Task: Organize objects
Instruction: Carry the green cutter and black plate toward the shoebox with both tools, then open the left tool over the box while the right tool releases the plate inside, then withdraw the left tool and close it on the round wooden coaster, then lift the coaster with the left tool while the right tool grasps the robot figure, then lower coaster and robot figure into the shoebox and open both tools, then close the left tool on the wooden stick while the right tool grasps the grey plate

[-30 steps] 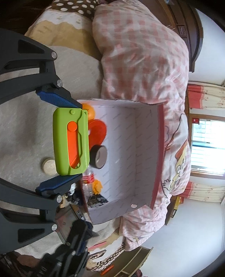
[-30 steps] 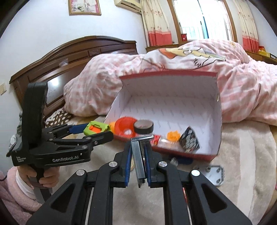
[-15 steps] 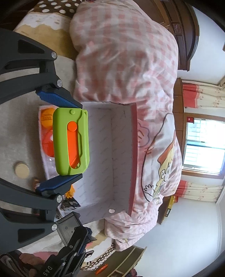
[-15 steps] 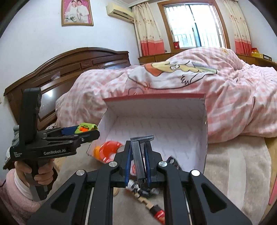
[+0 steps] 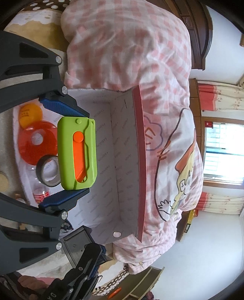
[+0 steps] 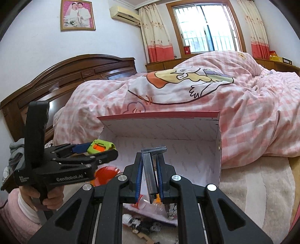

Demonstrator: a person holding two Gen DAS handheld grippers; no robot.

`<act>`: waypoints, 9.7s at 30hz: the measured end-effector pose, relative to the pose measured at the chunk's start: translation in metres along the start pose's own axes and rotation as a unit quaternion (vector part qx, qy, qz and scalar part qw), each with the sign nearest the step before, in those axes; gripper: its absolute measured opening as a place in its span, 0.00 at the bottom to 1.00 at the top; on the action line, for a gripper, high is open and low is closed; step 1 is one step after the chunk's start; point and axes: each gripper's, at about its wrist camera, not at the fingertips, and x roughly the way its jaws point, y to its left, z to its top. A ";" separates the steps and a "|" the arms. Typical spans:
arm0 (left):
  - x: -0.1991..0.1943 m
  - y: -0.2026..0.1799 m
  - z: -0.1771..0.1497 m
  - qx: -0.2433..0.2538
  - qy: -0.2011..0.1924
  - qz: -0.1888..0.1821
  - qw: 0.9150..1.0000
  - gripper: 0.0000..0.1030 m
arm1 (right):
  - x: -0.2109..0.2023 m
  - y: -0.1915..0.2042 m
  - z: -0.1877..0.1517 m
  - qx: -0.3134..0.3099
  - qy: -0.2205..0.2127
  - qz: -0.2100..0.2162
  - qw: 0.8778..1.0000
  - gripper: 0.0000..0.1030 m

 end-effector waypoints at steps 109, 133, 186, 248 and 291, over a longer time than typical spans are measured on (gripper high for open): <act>-0.004 -0.043 -0.122 0.023 0.108 -0.001 0.994 0.63 | -0.037 -0.003 -0.112 0.025 0.109 -0.043 0.993 0.60; -0.023 0.017 -0.126 -0.049 0.102 0.011 0.994 0.30 | 0.023 0.035 -0.097 0.050 0.147 -0.064 0.986 0.78; -0.055 0.001 -0.087 -0.017 0.045 0.009 0.999 0.30 | -0.005 0.046 -0.083 0.020 0.099 -0.024 0.995 0.70; -0.017 -0.012 -0.033 -0.010 0.022 0.004 1.000 0.53 | -0.002 0.000 -0.044 0.018 0.047 -0.080 0.996 0.71; 0.006 -0.063 -0.099 -0.020 0.127 -0.094 0.987 0.58 | 0.002 -0.046 -0.108 0.038 0.158 -0.172 0.971 0.70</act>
